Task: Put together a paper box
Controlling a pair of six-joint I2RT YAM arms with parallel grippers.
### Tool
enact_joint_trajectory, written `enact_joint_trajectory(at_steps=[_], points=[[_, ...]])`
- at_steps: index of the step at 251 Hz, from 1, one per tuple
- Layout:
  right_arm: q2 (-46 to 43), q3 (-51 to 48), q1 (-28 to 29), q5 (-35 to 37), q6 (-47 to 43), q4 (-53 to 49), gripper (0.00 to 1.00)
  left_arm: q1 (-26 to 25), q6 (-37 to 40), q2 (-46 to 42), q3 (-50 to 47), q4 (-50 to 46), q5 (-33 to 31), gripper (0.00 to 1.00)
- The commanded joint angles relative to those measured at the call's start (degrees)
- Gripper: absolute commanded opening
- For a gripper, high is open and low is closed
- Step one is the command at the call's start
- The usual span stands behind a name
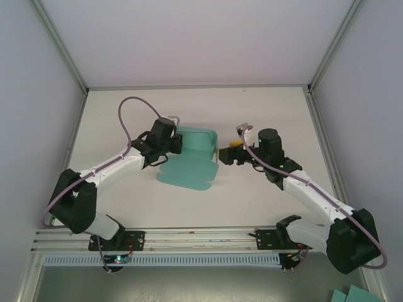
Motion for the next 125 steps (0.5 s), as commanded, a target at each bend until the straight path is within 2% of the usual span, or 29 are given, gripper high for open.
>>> enact_joint_trajectory(at_steps=[1, 47, 90, 105, 125], points=[[3.84, 1.77, 2.01, -4.16, -1.86, 4.45, 0.79, 0.01, 0.05, 0.59, 1.23, 2.38, 1.20, 0.00], [9.79, 5.70, 5.01, -0.34, -2.59, 5.87, 0.76, 0.00, -0.40, 0.28, 1.41, 1.60, 0.33, 0.00], [11.20, 6.38, 8.58, 3.09, -4.08, 5.77, 0.77, -0.08, -0.64, 0.59, 1.67, 0.45, -1.61, 0.00], [11.01, 6.54, 9.35, 7.51, -3.76, 4.75, 0.77, -0.07, -0.16, 0.65, 1.85, 0.34, -0.99, 0.00], [10.51, 7.32, 9.92, 17.51, -3.23, 1.32, 0.77, -0.04, 0.28, 0.06, 1.28, 1.05, -0.10, 0.00]])
